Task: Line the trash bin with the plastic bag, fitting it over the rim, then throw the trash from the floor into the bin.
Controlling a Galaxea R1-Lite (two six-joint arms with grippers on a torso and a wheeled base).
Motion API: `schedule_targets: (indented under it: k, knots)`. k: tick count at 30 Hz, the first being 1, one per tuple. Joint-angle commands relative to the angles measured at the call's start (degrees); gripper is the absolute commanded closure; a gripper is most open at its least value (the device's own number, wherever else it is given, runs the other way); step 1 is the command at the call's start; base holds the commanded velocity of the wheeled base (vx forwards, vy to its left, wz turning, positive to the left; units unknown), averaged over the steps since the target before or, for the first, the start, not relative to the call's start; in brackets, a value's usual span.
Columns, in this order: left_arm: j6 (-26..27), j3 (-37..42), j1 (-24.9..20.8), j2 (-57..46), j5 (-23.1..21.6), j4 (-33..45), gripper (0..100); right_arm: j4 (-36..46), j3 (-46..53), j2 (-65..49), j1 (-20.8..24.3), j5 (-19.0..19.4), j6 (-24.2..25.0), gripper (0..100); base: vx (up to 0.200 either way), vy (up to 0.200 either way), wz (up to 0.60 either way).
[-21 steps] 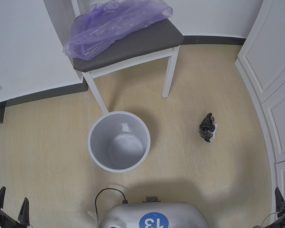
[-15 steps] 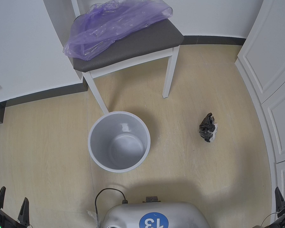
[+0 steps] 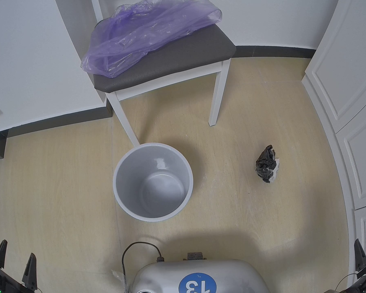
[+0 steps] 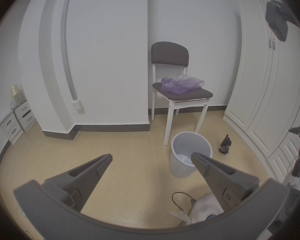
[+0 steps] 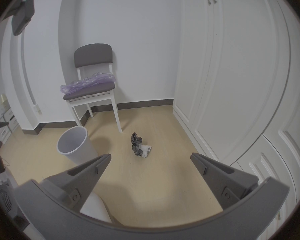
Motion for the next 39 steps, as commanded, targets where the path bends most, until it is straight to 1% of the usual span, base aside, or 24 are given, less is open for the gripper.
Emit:
schedule_targets:
  k: [1, 4, 5, 7, 9, 11, 12, 13, 15, 16, 17, 18, 20, 22, 24, 26, 30, 31, 32, 33, 35, 36, 37, 39]
  knots:
    - [-0.12, 1.01, -0.02, -0.93, 0.28, -0.10, 0, -0.10, 1.01, -0.93, 0.00, -0.13, 0.37, 0, 0.000, 0.000, 0.00]
    - [1.73, 1.01, 0.06, -0.93, -0.68, -0.10, 0, -0.01, 1.01, -0.93, 0.00, 0.58, -1.48, 0, 0.000, 0.000, 0.00]
    - [4.10, 1.01, 0.06, -0.93, -1.74, -0.19, 0, -0.10, 1.01, -0.93, 0.00, 1.81, -4.29, 0, 0.000, 0.000, 0.00]
    - [6.82, 1.01, 0.06, -0.93, -3.59, -0.37, 0, -0.27, 1.01, -0.93, 0.00, 4.27, -6.75, 0, 0.000, 0.000, 0.00]
    - [6.47, 1.01, 0.06, -0.93, -3.67, -0.45, 0, -0.27, 1.01, -0.93, 0.00, 4.71, -6.49, 0, 0.000, 0.000, 0.00]
    - [5.33, 1.01, 0.06, -0.93, -2.71, -0.54, 0, -0.71, 1.01, -0.93, 0.00, 4.62, -5.61, 0, 0.000, 0.000, 0.00]
    - [4.63, 1.01, 0.15, -0.93, -2.00, -0.63, 0, -1.33, 1.01, -0.93, 0.00, 4.71, -4.73, 0, 0.000, 0.000, 0.00]
    - [3.48, 1.01, 0.06, -0.93, -0.77, -0.98, 0, -3.53, 0.48, -0.93, 0.00, 4.80, -2.00, 0, 0.000, 0.000, 0.00]
    - [-0.21, 0.31, 0.06, -0.93, -0.07, -5.11, 0, -9.41, -2.33, -0.93, 0.18, 5.59, 7.31, 0, 0.000, 0.000, 0.00]
    - [-3.37, -1.01, 0.06, -0.93, -0.42, -10.39, 0, -10.47, -4.35, -0.84, 0.26, 5.68, 11.18, 0, 0.000, 0.000, 0.00]
    - [-3.37, -1.01, 0.06, -0.93, -0.42, -10.39, 0, -10.47, -4.35, -0.84, 0.26, 5.68, 11.18, 0, 0.000, 0.000, 0.00]
    - [-5.83, -3.12, -0.20, -0.57, -1.65, -15.04, 0, -8.62, -7.07, -0.22, 0.62, 5.06, 11.44, 0, 0.000, 0.000, 0.00]
    - [-3.72, -5.05, -0.11, -0.57, -3.67, -13.11, 0, -5.72, -9.27, 1.27, 0.62, 5.06, 10.48, 0, 0.000, 0.000, 0.00]
    - [0.06, -6.81, -0.11, -0.49, -5.34, -9.07, 0, -4.49, -11.12, 3.82, 0.62, 5.85, 8.98, 0, 0.000, 0.000, 0.00]
    - [4.54, -9.27, -0.38, 0.92, -7.10, -4.06, 0, -5.55, -14.02, 10.59, 0.70, 5.94, 8.10, 0, 0.000, 0.000, 0.00]
    - [6.82, -12.17, -0.82, 4.43, -8.07, -1.68, 0, -8.45, -17.45, 17.09, 0.62, 5.76, 8.37, 0, 0.000, 0.000, 0.00]
    - [8.14, -17.45, -0.90, 14.01, -8.59, -2.12, 0, -17.76, -21.14, 28.17, 0.26, 5.15, 8.37, 0, 0.000, 0.000, 0.00]
    - [8.14, -17.45, -0.90, 14.01, -8.59, -2.12, 0, -17.76, -21.14, 28.17, 0.26, 5.15, 8.37, 0, 0.000, 0.000, 0.00]
    - [8.41, -20.70, -0.99, 20.26, -8.77, -2.74, 0, -22.42, -22.63, 33.61, 0.00, 4.97, 7.93, 0, 0.000, 0.000, 0.00]
    - [8.49, -21.93, -1.08, 22.89, -8.77, -3.09, 0, -23.92, -23.60, 35.81, 0.00, 4.62, 7.84, 0, 0.000, 0.000, 0.00]
    - [8.84, -24.12, -1.34, 27.81, -8.86, -4.06, 0, -25.59, -26.41, 40.03, 0.09, 3.57, 7.31, 0, 0.000, 0.000, 0.00]
    - [8.84, -24.12, -1.34, 27.81, -8.86, -4.06, 0, -25.59, -26.41, 40.03, 0.09, 3.57, 7.31, 0, 0.000, 0.000, 0.00]
    - [9.99, -25.88, -1.96, 31.59, -8.86, -4.85, 0, -26.03, -29.22, 43.90, 0.53, 2.60, 6.78, 0, 0.000, 0.000, 0.00]
    - [11.31, -27.03, -2.49, 34.23, -8.77, -5.46, 0, -26.03, -31.16, 46.36, 0.79, 1.63, 6.87, 0, 0.000, 0.000, 0.00]
